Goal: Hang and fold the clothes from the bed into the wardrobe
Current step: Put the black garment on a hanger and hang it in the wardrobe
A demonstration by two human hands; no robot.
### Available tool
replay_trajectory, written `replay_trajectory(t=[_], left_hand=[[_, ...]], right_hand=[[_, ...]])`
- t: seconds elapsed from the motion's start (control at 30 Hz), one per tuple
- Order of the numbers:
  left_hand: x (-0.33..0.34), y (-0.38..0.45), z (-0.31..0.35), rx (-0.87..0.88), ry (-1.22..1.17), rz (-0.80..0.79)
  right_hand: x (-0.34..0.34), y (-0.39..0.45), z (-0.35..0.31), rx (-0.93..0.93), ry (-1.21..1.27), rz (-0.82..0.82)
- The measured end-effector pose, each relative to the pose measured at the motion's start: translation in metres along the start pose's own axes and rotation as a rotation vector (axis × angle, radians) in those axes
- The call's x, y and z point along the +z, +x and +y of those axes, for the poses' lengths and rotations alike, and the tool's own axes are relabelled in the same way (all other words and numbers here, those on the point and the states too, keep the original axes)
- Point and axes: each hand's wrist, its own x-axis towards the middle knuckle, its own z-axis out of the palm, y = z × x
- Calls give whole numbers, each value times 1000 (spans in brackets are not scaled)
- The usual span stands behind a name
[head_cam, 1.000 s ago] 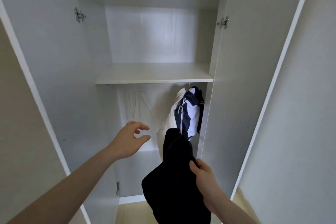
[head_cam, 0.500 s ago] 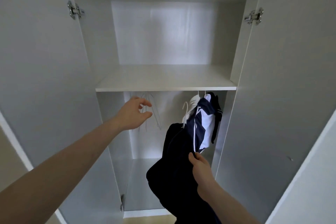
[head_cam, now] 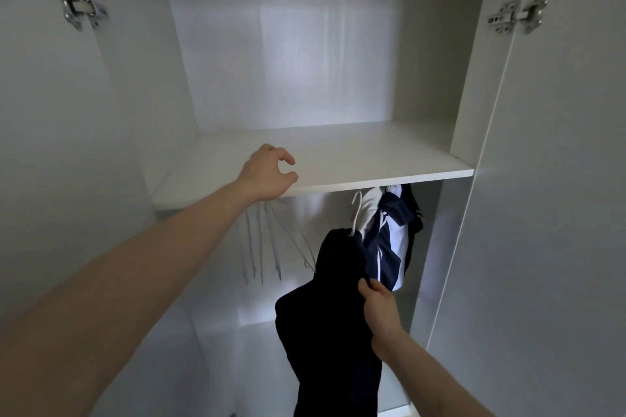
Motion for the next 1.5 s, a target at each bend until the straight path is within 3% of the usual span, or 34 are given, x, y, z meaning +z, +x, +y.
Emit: replay_trajectory(t=[0.67,0.87,1.5], left_hand=[[46,81,-45,-116,171,-244],[55,89,-48,-104,146,-239],[58,93,-54,-101,195,-232]], right_hand=[[-11,64,-13,45,-100,-3],[-19,81,-22,50,-89,37],[74,164,-24,39,51,105]])
